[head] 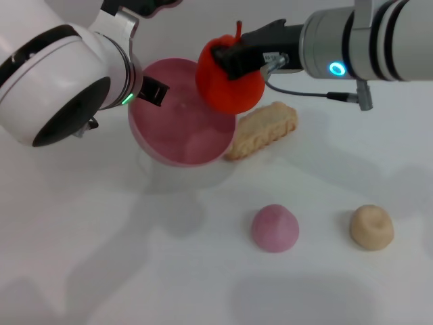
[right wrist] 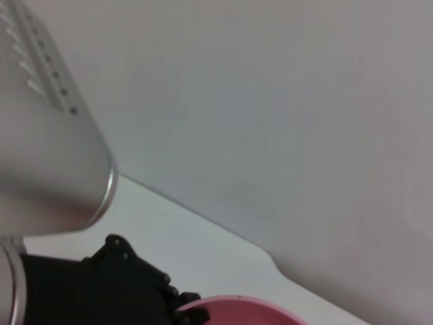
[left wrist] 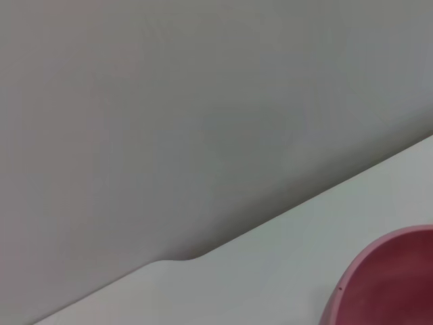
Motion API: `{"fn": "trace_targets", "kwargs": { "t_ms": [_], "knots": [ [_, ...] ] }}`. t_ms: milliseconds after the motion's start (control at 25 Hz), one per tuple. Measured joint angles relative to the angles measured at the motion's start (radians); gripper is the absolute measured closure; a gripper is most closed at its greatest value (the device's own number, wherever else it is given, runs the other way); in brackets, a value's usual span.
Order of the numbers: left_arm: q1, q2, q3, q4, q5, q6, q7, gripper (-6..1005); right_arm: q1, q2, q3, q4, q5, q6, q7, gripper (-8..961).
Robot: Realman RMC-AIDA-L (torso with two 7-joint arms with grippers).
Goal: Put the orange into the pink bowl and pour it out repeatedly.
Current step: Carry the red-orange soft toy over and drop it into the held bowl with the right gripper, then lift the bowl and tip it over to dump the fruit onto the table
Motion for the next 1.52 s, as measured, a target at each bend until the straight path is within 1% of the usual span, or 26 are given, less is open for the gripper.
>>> {"fn": "trace_targets", "kwargs": {
  "t_ms": [200,520,640,760,880,1000,1120,1200,1320,1520],
  "knots": [
    [0.0,0.001,0.001,0.0,-0.011,0.005,0.004,951,0.008,0.0,-0.027,0.022,0.0,-0.02,-0.008,893],
    [0.002,0.002,0.002,0.0,-0.01,0.006,0.006,951,0.005,0.0,-0.022,0.017,-0.001,-0.022,-0.008,611],
    [0.006,0.005,0.002,0.0,0.0,0.01,0.01,951,-0.003,0.001,-0.006,0.012,-0.016,-0.014,0.013,511],
    [0.011,0.006,0.008,0.005,0.031,0.022,0.033,951,-0.016,-0.001,0.061,0.029,-0.074,0.03,0.083,427],
    [0.014,0.005,0.035,0.025,0.097,0.023,0.056,952,-0.044,-0.003,0.163,0.064,-0.15,0.08,0.12,344],
    [0.016,0.004,0.08,0.052,0.181,0.02,0.072,952,-0.099,-0.002,0.273,0.071,-0.176,0.11,0.113,350],
    [0.018,0.003,0.122,0.068,0.236,0.02,0.081,952,-0.15,0.001,0.373,0.065,-0.179,0.13,0.082,350],
    [0.019,0.002,0.148,0.073,0.258,0.02,0.084,952,-0.174,0.002,0.422,0.068,-0.178,0.142,0.062,349],
    [0.023,0.0,0.189,0.079,0.274,0.024,0.076,952,-0.199,0.003,0.46,0.08,-0.174,0.15,0.044,349],
    [0.033,-0.002,0.279,0.08,0.328,0.072,0.041,952,-0.204,0.004,0.462,0.105,-0.172,0.147,0.034,349]
  ]
}}
